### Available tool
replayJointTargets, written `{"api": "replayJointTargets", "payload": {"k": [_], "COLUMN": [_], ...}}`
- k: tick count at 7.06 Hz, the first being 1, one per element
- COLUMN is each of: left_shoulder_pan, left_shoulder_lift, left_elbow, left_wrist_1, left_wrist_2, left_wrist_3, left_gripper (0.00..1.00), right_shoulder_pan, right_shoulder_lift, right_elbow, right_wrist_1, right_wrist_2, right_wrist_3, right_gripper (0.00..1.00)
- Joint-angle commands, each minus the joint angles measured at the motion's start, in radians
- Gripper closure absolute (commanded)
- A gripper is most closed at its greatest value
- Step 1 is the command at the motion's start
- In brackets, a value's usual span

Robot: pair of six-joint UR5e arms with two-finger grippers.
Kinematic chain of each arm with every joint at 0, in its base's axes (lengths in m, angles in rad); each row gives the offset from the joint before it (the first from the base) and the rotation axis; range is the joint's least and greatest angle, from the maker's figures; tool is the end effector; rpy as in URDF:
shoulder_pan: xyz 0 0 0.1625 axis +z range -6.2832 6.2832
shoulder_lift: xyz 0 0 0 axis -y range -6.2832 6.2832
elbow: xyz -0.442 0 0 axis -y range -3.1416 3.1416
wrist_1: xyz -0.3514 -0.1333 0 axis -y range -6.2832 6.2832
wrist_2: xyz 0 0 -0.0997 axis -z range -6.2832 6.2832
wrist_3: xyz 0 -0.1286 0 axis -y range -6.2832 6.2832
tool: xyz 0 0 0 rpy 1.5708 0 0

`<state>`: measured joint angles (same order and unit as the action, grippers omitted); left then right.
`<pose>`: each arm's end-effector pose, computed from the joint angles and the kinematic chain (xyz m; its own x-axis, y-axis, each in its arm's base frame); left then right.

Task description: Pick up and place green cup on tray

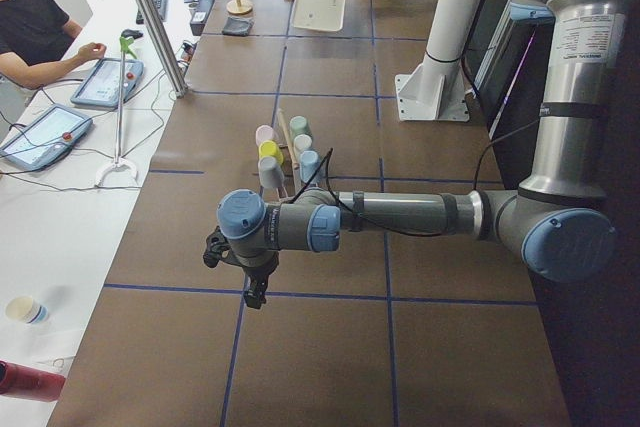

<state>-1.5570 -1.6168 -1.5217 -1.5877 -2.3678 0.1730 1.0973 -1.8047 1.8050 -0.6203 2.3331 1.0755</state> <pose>-0.0348 -0.4732 0.6936 0.6858 0.1913 -0.7021 -0.1339 0.9815 0.1367 -0.1349 -0.3608 0.5653 0.4172 0.0605 0.9068 -0.2149 0.9761 0.0338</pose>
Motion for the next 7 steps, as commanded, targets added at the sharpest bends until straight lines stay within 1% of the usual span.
{"api": "replayJointTargets", "payload": {"k": [1,2,3,4,6,7], "left_shoulder_pan": [0.000,0.000,0.000,0.000,0.000,0.000], "left_shoulder_lift": [0.001,0.002,0.002,0.002,0.002,0.002], "left_elbow": [0.002,0.002,0.002,0.002,0.002,0.002], "left_wrist_1": [0.000,0.000,0.000,0.000,0.000,0.000], "left_wrist_2": [-0.001,-0.001,-0.001,-0.001,-0.001,-0.001], "left_wrist_3": [-0.001,-0.001,-0.001,-0.001,-0.001,-0.001], "left_gripper": [0.00,0.00,0.00,0.00,0.00,0.00], "right_shoulder_pan": [-0.069,-0.133,-0.213,-0.309,-0.465,-0.535], "right_shoulder_lift": [0.132,0.228,0.311,0.359,0.468,0.511], "right_elbow": [0.024,0.025,0.034,0.046,0.048,0.047], "right_wrist_1": [-0.024,-0.121,-0.204,-0.254,-0.355,-0.410], "right_wrist_2": [-0.001,-0.024,-0.088,-0.191,-0.318,-0.396], "right_wrist_3": [0.139,0.144,0.146,0.174,0.272,0.277], "right_gripper": [1.00,1.00,1.00,1.00,1.00,1.00]}}
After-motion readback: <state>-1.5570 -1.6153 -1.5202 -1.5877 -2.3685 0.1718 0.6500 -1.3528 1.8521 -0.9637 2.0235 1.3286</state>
